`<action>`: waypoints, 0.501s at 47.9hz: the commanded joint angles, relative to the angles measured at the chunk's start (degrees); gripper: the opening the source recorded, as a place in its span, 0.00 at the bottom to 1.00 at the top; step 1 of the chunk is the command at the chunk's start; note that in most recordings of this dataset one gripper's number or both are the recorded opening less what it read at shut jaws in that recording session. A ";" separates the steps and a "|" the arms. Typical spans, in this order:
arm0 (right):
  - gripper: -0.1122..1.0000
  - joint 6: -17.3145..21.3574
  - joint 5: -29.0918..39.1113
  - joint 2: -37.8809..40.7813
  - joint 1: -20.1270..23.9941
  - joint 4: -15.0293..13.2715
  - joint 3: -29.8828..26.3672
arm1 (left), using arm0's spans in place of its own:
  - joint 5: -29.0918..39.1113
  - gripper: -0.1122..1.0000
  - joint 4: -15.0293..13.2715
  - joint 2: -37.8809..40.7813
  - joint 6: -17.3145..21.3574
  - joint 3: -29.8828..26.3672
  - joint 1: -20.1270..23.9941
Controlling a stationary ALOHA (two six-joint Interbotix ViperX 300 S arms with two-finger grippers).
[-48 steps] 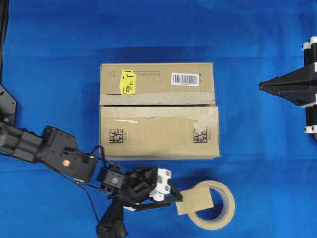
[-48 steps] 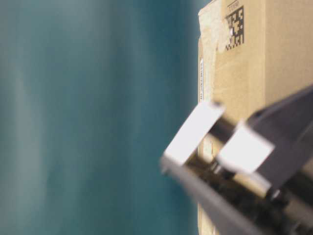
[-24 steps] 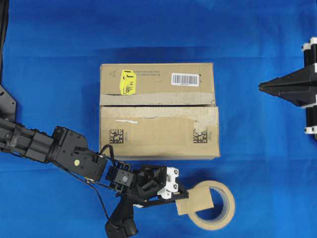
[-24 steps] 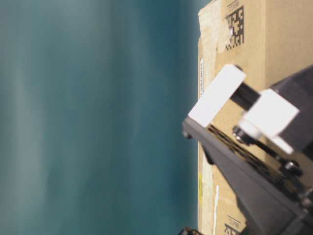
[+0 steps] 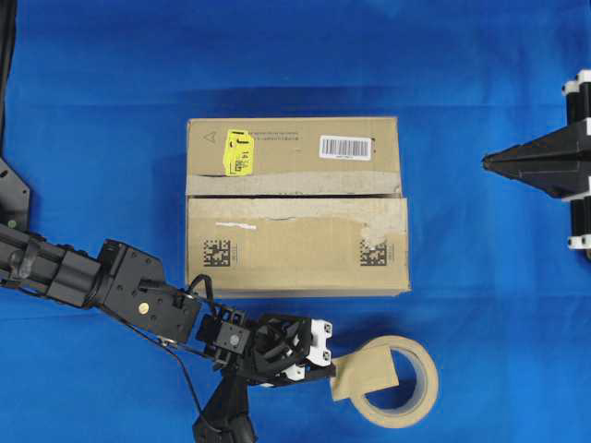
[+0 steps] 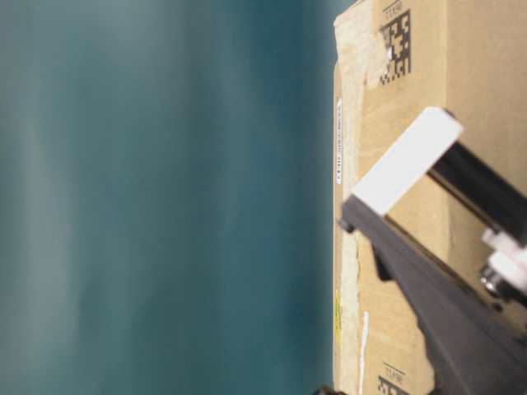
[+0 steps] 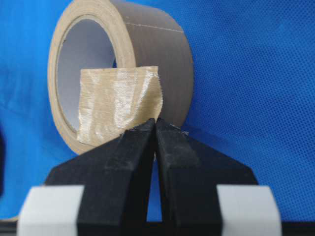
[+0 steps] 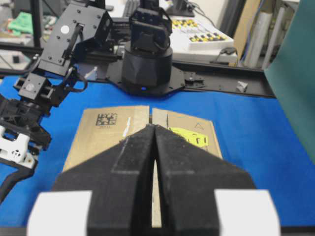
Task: Apply tape along the seams of the closed cardboard box to seal it securely.
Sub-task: 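Grasp the tan tape strip's free end with the left gripper, then peel the strip off the roll and carry it over the box seam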
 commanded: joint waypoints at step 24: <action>0.10 -0.09 1.58 0.35 0.18 -0.09 -1.58 | 6.42 0.10 -0.09 -7.82 0.70 -7.03 1.32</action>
